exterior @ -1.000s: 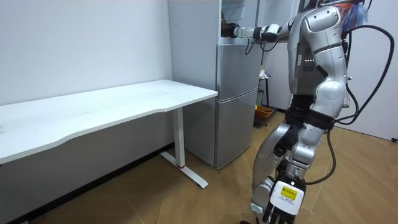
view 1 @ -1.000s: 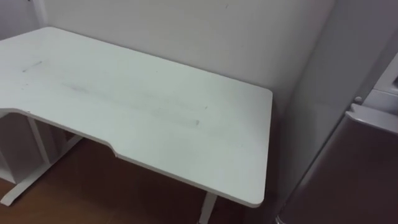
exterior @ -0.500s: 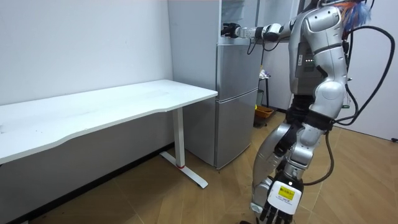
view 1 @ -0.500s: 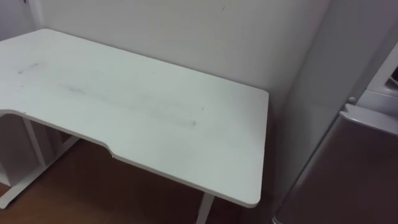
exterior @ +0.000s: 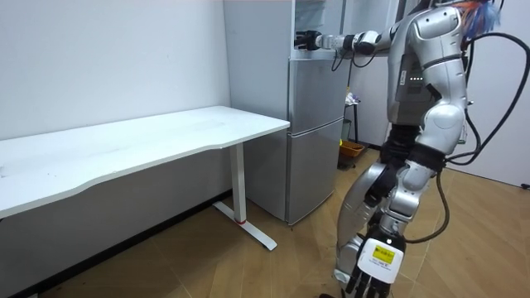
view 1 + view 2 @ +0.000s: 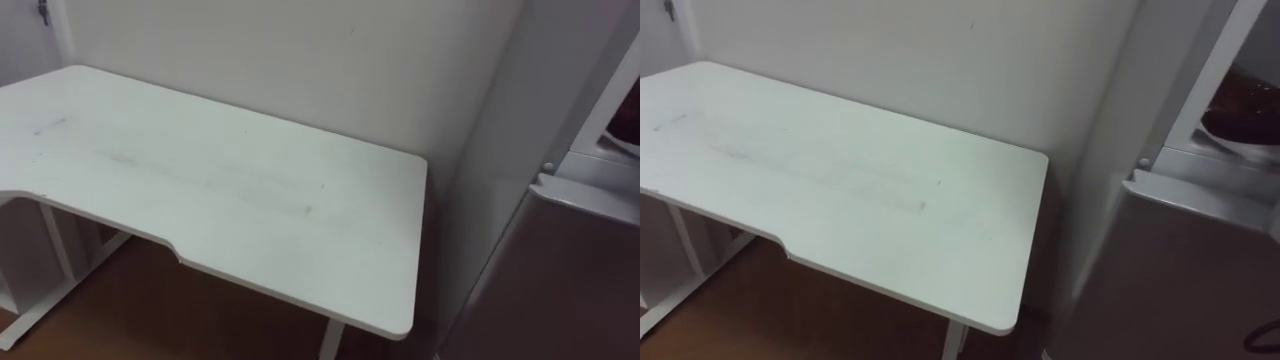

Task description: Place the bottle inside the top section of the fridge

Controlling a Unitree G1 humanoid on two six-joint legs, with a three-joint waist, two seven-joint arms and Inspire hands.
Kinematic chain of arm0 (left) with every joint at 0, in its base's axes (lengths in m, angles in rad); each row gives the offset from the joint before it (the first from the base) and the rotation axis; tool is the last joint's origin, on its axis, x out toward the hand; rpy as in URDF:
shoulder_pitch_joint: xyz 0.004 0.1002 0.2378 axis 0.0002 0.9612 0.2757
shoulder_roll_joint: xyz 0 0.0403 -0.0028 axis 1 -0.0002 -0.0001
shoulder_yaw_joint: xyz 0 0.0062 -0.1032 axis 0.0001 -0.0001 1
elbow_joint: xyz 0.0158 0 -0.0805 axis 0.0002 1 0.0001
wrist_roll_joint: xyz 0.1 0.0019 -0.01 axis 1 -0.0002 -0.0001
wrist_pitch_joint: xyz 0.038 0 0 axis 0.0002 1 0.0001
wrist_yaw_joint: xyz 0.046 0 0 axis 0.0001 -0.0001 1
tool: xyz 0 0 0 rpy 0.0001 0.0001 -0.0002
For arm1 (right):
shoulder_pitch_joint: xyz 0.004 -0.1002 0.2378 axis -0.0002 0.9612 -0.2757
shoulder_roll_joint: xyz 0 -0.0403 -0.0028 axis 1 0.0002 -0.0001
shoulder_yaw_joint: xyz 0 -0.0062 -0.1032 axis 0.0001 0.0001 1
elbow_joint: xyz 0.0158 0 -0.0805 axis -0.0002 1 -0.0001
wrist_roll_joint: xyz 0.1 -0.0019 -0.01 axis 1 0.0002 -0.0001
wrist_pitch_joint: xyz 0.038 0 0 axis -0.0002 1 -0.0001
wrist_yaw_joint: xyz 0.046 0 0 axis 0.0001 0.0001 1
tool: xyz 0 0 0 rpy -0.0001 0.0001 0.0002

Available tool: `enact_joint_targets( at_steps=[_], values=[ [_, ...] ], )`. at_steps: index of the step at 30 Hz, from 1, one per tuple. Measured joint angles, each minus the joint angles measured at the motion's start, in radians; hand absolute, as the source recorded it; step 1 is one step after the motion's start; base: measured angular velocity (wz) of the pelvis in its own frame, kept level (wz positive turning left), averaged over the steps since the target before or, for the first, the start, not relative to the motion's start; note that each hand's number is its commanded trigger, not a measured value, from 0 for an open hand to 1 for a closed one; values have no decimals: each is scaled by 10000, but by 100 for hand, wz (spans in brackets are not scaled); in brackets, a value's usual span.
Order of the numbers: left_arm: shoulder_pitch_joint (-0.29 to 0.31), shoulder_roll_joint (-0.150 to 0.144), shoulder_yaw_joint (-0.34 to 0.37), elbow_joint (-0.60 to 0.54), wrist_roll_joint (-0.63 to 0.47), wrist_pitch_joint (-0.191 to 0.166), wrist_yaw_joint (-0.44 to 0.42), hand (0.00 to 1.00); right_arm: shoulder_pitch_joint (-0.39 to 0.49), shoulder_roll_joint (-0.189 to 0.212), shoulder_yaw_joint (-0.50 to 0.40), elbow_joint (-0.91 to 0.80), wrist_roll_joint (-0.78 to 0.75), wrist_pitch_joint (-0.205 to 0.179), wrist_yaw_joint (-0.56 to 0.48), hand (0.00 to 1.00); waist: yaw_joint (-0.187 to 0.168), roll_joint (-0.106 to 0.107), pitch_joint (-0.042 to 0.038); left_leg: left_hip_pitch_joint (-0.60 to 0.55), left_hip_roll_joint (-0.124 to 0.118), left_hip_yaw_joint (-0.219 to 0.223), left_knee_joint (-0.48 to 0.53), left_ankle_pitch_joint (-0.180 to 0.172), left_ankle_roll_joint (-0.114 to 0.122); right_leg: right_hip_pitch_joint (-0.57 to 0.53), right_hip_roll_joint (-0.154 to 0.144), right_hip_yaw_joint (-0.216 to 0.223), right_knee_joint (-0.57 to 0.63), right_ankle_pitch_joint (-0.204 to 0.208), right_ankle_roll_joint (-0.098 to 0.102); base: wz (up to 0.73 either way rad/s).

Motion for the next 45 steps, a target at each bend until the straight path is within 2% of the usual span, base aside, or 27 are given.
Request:
enact_joint_targets(
  at_steps=[7, 9, 14, 16, 20, 22, 24, 28, 32, 35, 37, 40, 42, 45],
  values=[
    [350, -194, 132, -540, 131, -12, 236, 0, 761, -3, -496, -1357, 84, 167, -75, 0, -286, 31, -49, 191, -26, 54, -116, 0, -1, 160, -21, -20, -6, -14, 23, 0],
    [395, -315, 200, -573, 95, -40, 246, 0, 1142, -1, -851, -2069, 87, 171, -151, 0, -429, 147, -108, 237, -46, 57, -131, -1, 0, 189, -35, -17, -6, -25, 40, 0],
    [629, -638, 267, -585, 231, -95, 317, 0, 2695, 47, -1670, -4476, 302, 166, -226, 0, -552, 349, -134, 899, -115, 200, -467, 0, 3, 659, -131, 21, -51, -121, 106, -5],
    [772, -856, 431, -577, 232, -95, 303, 0, 2920, 48, -1678, -4916, 290, 165, -241, 0, -600, 402, -163, 1212, -161, 288, -690, -3, 6, 782, -188, 109, -27, -199, 136, -12],
    [832, -1040, 443, -509, 226, -97, 172, 0, 2937, 73, -1695, -5438, 238, 130, -340, 0, -725, 387, -162, 1622, -182, 399, -911, -2, 5, 1042, -234, 158, -4, -310, 154, -5],
    [832, -1123, 434, -438, 223, -98, 134, 0, 3000, 79, -1703, -5662, 205, 126, -394, 0, -813, 375, -137, 1796, -190, 424, -970, -5, 1, 1222, -235, 174, -34, -316, 164, 0],
    [849, -1145, 410, -412, 224, -104, 141, 0, 3410, 152, -1849, -6126, -136, 112, -381, 0, -828, 303, -57, 1977, -203, 438, -1083, -4, -2, 1356, -226, 254, -52, -355, 188, 0],
    [853, -1150, 402, -396, 224, -108, 202, 0, 3785, 200, -1981, -6568, -141, 106, -367, 0, -918, 271, -45, 2005, -214, 445, -1108, -10, -4, 1414, -217, 260, -137, -355, 192, 0],
    [839, -1221, 433, -299, 872, -117, 210, 0, 4145, 554, -2577, -7549, -144, 95, -445, 0, -965, 355, -34, 2068, -215, 480, -1179, -17, -14, 1428, -198, 359, -170, -358, 197, -3],
    [773, -1279, 425, -227, 1051, -117, 212, 0, 4769, 648, -2755, -8590, -147, -71, -491, 0, -972, 470, 27, 2188, -217, 518, -1242, -26, -24, 1443, -196, 415, -187, -373, 214, -5],
    [773, -1282, 407, -214, 1089, -117, 213, 0, 4921, 779, -2756, -8667, -147, -105, -494, 0, -1002, 524, 55, 2270, -211, 574, -1258, -41, -25, 1522, -200, 446, -187, -390, 227, -7],
    [772, -1306, 393, -177, 1081, -117, 213, 0, 5266, 1237, -2760, -8666, -150, -138, -503, 0, -1040, 556, 31, 2369, -202, 672, -1277, -57, -24, 1529, -197, 545, -174, -400, 233, -10],
    [769, -1349, 394, -168, 1077, -112, 194, 0, 5735, 1571, -2761, -8773, -607, -137, -500, 0, -1074, 595, -51, 2376, -200, 706, -1255, -99, -15, 1534, -197, 597, -179, -400, 234, -6],
    [589, -1365, 389, -10, 1028, -103, 201, 0, 6288, 1879, -2759, -9201, -623, -137, -488, 0, -1086, 640, -84, 2404, -195, 743, -1259, -107, -15, 1533, -183, 683, -179, -400, 236, -5]
  ],
)
